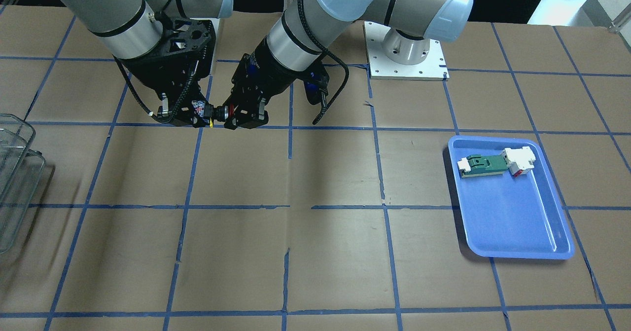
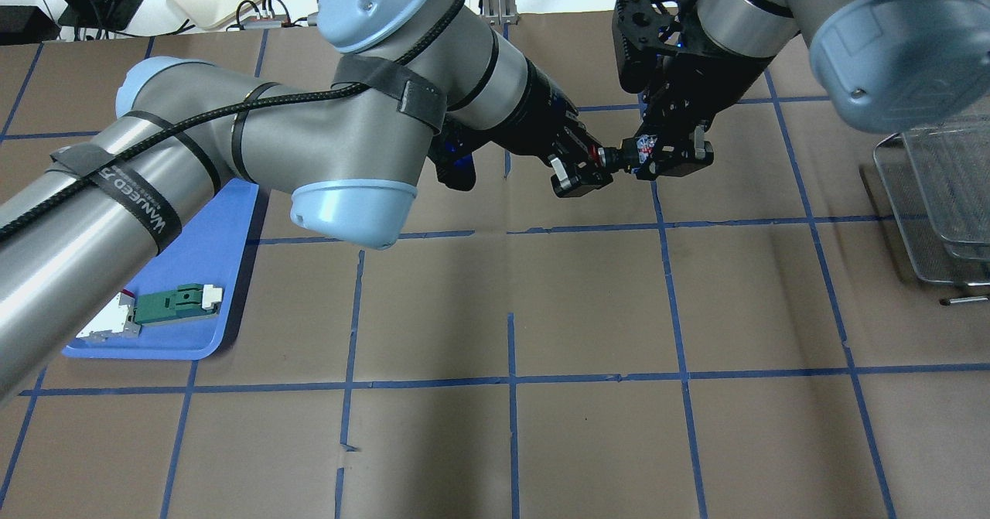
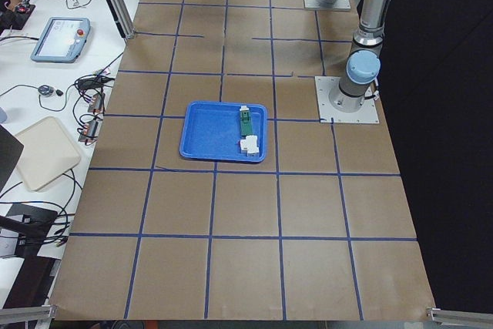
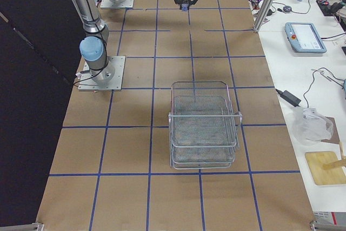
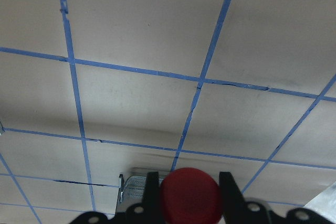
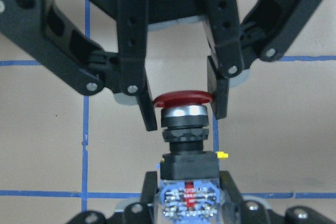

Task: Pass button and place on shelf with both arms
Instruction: 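Close the right gripper on the button's red cap, then open the left gripper and pull back while the right gripper carries the button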

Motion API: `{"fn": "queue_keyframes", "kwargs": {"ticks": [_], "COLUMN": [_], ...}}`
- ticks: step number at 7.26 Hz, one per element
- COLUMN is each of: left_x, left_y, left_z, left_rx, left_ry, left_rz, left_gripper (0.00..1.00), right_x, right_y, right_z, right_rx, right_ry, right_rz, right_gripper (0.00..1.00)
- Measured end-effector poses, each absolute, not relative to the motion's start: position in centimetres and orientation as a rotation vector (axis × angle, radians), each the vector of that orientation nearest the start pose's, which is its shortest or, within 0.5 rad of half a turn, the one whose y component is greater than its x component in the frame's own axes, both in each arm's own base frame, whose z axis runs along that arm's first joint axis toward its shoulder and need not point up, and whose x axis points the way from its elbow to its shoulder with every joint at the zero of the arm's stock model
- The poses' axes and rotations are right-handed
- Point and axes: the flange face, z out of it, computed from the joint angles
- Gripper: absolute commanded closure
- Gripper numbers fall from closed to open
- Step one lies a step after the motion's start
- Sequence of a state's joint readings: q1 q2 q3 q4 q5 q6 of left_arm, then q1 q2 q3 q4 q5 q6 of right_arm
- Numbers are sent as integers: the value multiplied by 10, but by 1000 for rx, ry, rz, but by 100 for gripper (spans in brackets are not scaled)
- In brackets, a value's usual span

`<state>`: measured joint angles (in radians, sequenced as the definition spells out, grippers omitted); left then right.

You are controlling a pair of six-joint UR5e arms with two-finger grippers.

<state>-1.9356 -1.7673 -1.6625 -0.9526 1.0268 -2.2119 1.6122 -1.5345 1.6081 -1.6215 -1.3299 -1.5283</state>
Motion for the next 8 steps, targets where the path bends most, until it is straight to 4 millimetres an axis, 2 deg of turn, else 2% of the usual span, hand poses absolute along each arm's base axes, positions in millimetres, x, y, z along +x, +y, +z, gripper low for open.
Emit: {"fn": "queue_keyframes", "kwargs": {"ticks": [1, 4, 6, 7, 8], "left_x": [-380, -385, -378, -362, -335], "left_y": [-476, -472, -476, -486, -502], "left_z": [422, 432, 430, 424, 417], "left_rx": [-2711, -2758, -2709, -2639, -2566], "left_ry": [2235, 2229, 2355, 2468, 2559], "left_rz": [779, 779, 720, 625, 522], "left_gripper": [0, 0, 0, 0, 0], "right_x": [178, 178, 176, 168, 145], "right_y": [-497, -498, -499, -502, -510], "right_z": [460, 461, 462, 462, 462], "right_rx": [-2077, -2077, -2083, -2082, -2059], "right_ry": [2084, 2089, 2096, 2112, 2153], "right_rz": [-218, -219, -215, -212, -207], "right_gripper": [100, 100, 100, 100, 100]}}
